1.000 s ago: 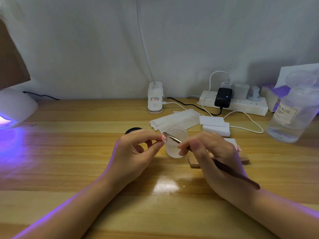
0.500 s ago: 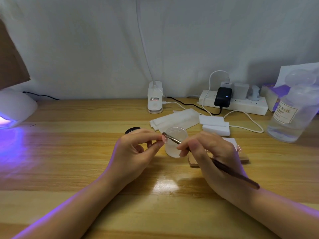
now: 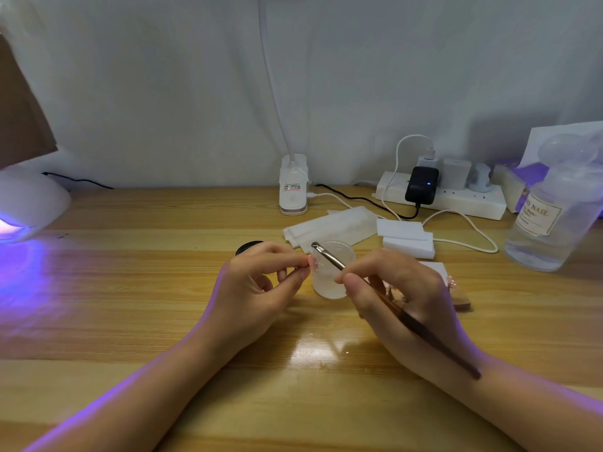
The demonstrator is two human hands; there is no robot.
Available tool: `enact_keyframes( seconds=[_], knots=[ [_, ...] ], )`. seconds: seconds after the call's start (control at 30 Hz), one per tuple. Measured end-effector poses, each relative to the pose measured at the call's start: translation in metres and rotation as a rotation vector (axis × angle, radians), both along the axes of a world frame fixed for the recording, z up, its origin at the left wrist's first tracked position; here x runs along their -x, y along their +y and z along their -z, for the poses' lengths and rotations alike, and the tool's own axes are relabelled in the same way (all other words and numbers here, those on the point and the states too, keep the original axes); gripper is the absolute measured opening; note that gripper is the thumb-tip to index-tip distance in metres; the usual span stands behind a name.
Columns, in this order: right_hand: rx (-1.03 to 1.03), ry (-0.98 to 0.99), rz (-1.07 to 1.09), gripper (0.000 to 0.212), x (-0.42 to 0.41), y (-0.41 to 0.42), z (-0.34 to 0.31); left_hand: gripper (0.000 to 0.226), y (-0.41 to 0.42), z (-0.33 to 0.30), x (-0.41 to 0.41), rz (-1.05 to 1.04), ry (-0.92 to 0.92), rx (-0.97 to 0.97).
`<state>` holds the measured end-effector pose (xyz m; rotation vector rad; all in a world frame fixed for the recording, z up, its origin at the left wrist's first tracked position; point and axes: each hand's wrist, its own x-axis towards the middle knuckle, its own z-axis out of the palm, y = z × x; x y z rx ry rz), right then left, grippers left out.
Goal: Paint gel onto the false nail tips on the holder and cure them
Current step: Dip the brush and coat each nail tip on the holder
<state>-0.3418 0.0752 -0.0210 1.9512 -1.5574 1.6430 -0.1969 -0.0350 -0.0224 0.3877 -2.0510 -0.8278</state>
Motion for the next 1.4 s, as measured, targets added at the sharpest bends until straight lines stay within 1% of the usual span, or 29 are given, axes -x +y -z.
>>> enact_keyframes(
  seconds=[0.07,0.23,0.37,0.43,0.53,0.73,0.93,1.03,1.13,1.3,1.4],
  knots=[
    [-0.016,-0.007,-0.01,0.027,0.0004,-0.0005,0.0011,0.025,-0.0002,0.0005,0.0005,-0.009,0.006,0.005],
    [0.053,-0.063,-0.029,0.045,0.0045,0.0046,0.004,0.017,0.0,-0.0001,0.0001,0.002,0.022,0.0],
    [0.098,0.007,0.036,0.05,0.0037,0.0027,0.0034,0.021,-0.0002,0.0,0.0002,0.007,0.02,-0.001],
    [0.073,0.048,0.07,0.051,0.0031,0.0004,0.0037,0.025,0.0004,0.0001,0.0,0.008,0.021,0.007],
    [0.062,0.035,0.05,0.052,0.0037,-0.0014,0.0051,0.026,0.0008,-0.0002,-0.0003,0.008,0.021,0.003],
    [0.092,-0.019,0.049,0.054,0.0066,0.0034,0.0064,0.017,0.0018,-0.0016,-0.0009,0.008,0.013,-0.029],
    [0.088,0.08,0.062,0.048,0.0028,-0.0009,0.0041,0.021,0.0003,-0.0003,-0.0006,0.007,-0.001,-0.02],
    [0.064,0.011,0.05,0.055,0.0048,0.0011,0.006,0.021,-0.0006,0.0003,-0.0011,0.008,-0.002,-0.027],
    [0.05,-0.036,0.043,0.056,0.0056,0.0042,0.0065,0.021,-0.0005,0.0004,-0.0008,0.002,-0.002,-0.026],
    [0.081,0.069,0.087,0.056,0.0008,0.0012,0.0042,0.022,0.0002,-0.0005,-0.0002,0.013,-0.009,-0.017],
    [0.063,0.053,0.068,0.057,0.0025,0.0003,0.0056,0.026,0.0,-0.0003,-0.0008,0.012,-0.012,-0.026]
  ],
)
